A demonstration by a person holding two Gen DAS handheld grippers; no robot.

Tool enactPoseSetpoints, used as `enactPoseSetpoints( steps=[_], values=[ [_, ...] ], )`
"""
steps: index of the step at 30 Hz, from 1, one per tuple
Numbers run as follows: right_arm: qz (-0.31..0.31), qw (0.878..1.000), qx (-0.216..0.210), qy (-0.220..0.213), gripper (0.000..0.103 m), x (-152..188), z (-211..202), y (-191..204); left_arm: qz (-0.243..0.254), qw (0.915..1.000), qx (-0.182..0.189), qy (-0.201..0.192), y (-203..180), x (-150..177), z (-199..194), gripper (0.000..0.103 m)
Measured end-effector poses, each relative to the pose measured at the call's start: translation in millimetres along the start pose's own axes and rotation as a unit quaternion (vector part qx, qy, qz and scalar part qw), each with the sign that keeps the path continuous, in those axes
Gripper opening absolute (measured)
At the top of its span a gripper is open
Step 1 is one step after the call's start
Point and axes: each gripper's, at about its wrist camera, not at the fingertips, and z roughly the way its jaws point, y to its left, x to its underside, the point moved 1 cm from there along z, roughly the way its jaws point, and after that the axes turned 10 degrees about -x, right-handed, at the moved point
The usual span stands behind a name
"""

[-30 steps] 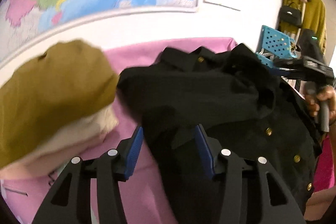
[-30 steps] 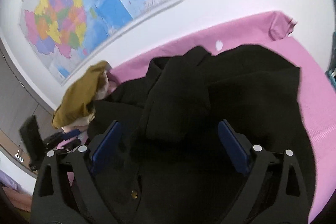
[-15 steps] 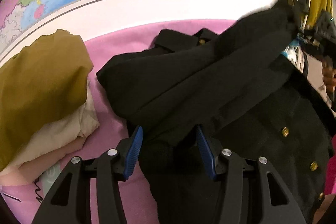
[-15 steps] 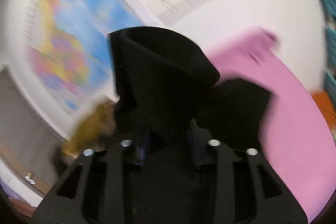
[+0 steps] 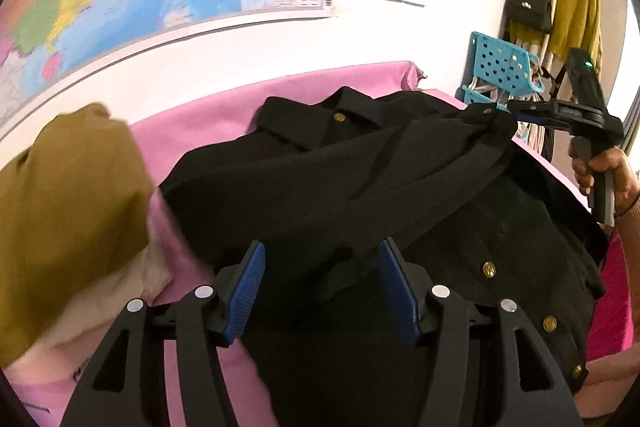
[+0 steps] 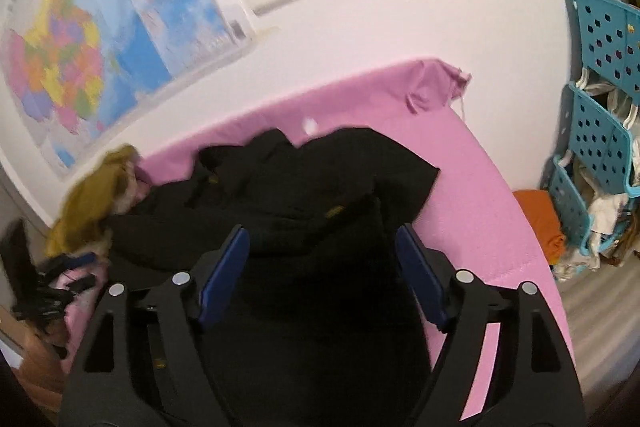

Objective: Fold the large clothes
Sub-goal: 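Lay the folded side down and straighten it with the right tool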

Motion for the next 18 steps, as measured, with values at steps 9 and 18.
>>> enactPoseSetpoints(
  steps=[9, 18],
  values=[
    [-0.015, 1.0, -0.008, -0.011, 0.006, -17.7, 21.5, -7.5, -0.015, 0.9986, -0.019, 0.047, -4.8, -7.6, 47.1, 0.054],
    [-0.013, 0.999, 0.043, 0.031, 0.024, -18.7, 40.8, -24.0, 0.0, 0.9975, -0.048, 0.051, -13.4, -4.4, 51.9, 0.06]
  ],
)
